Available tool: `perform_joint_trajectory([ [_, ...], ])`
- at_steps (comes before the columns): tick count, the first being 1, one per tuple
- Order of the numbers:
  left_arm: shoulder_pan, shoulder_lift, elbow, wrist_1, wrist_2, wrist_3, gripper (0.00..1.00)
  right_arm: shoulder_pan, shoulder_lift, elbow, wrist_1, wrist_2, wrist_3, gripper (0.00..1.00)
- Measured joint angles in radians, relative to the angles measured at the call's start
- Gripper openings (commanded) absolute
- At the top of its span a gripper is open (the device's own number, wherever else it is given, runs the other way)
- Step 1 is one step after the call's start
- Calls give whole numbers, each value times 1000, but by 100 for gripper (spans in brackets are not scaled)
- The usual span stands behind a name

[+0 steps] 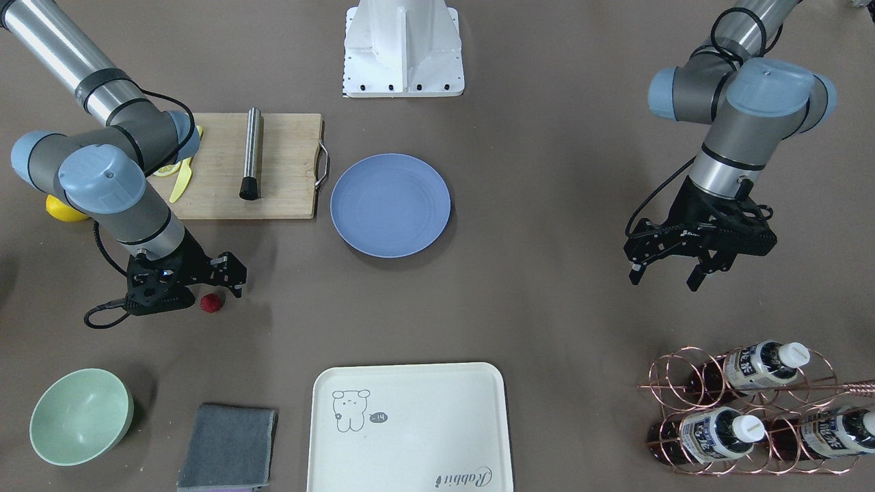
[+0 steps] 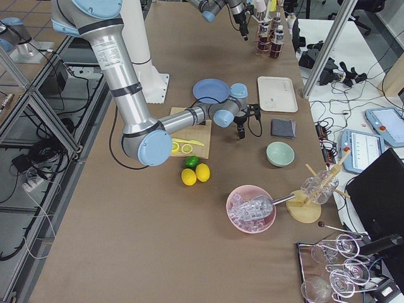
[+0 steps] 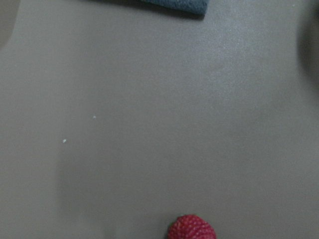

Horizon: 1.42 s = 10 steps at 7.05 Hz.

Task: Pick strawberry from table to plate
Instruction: 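Carry the strawberry in the right gripper over the blue plate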

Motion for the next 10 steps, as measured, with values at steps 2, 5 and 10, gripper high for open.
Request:
perform_joint_trajectory([
  [2, 1, 16, 1, -13, 0, 0, 98, -2, 1, 0, -1, -4, -4, 0],
  [5, 0, 34, -4, -28, -1, 10, 98, 22, 49, 5, -49, 9, -1, 0],
  [10, -239, 164, 4, -14, -209, 296, 98, -49, 225, 97, -258, 7, 100, 0],
])
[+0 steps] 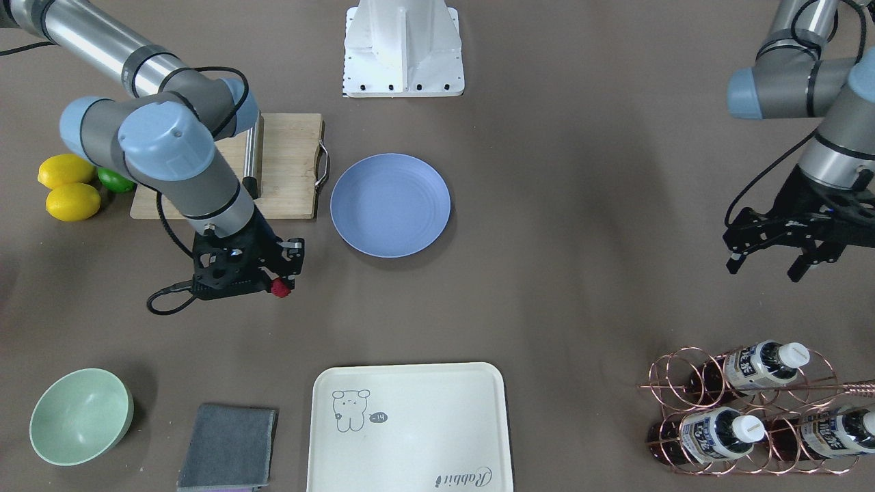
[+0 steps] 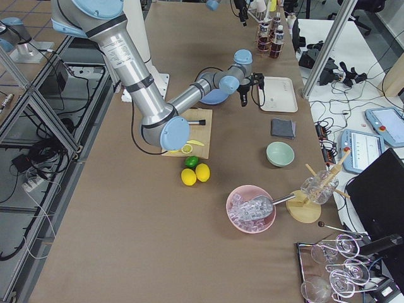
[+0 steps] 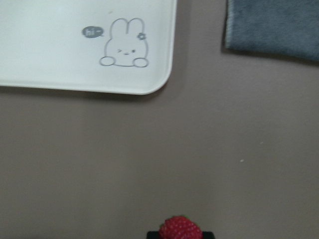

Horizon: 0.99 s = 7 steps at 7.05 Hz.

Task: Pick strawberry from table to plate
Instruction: 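Carry the strawberry in the right gripper over the blue plate, then lower the strawberry onto the plate and open the right gripper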

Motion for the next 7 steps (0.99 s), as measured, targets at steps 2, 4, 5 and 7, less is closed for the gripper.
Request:
perform_joint_trajectory([
  [2, -122, 57, 1, 76, -130, 158, 98, -97, 90, 11, -110, -80, 62, 0],
  [4, -204, 110, 4, 182, -177, 352, 98, -207, 147, 16, -157, -165, 150, 0],
  [5, -233, 127, 4, 228, -182, 432, 98, -256, 155, 17, -162, -204, 174, 0],
  [7, -256, 147, 6, 263, -185, 505, 98, -313, 148, 17, -162, -239, 188, 0],
])
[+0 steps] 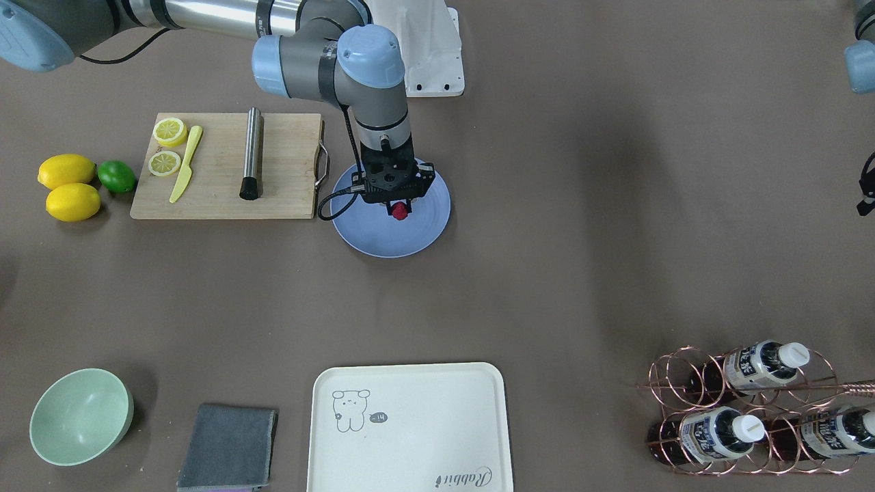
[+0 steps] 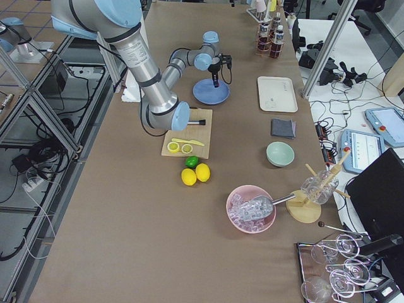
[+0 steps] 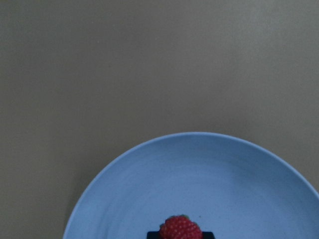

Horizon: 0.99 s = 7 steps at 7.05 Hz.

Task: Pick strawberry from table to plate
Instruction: 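Lower the strawberry onto the plate and open the right gripper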

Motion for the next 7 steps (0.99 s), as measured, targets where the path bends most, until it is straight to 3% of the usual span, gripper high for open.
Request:
perform_joint_trajectory([
  [2, -2, 2, 4, 4, 1, 10, 98, -20, -23, -1, 9, -14, 0, 0],
  [3, -2, 2, 5, 4, 2, 11, 98, -21, -33, -1, 11, -15, -4, 5],
  [4, -2, 1, 5, 3, 3, 11, 98, -21, -44, -1, 19, -14, -5, 90],
  [5, -2, 1, 6, 3, 4, 11, 98, -22, -50, -3, 28, -12, -2, 100],
  [7, -2, 0, 6, 3, 5, 11, 98, -23, -55, -4, 35, -13, 17, 100],
])
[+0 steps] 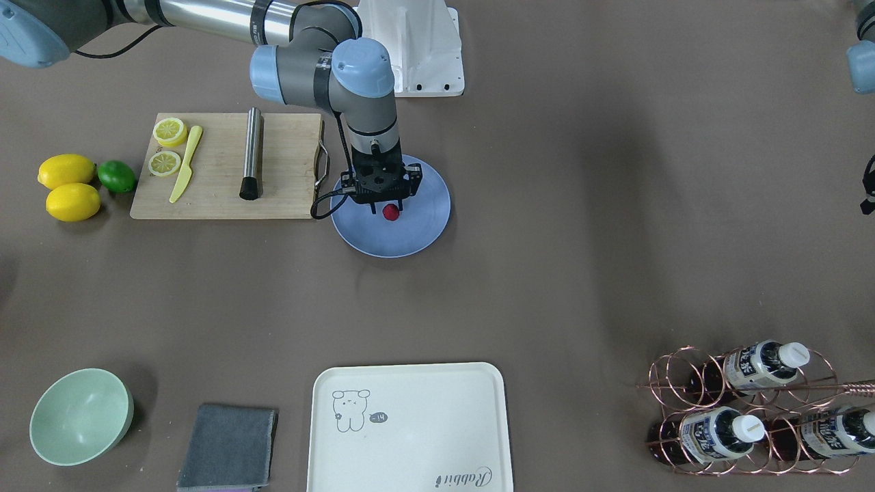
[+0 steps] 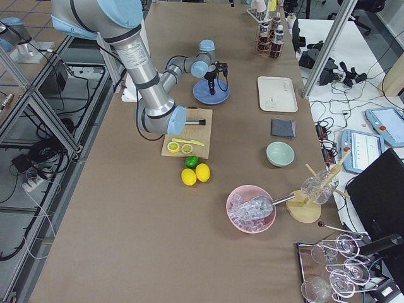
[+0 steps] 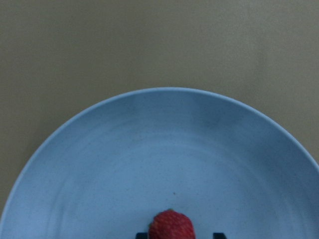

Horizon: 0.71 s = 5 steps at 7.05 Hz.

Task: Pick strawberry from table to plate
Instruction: 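Lower the strawberry onto the plate and open the right gripper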

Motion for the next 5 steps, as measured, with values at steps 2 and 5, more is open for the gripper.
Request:
perform_joint_trajectory([
  [2, 1, -1, 0, 0, 0, 0, 98, 17, -2, 31, -7, 3, 20, 100],
  [5, 1, -2, -3, 3, -6, 0, 98, 145, -77, 142, -52, 114, -12, 100],
])
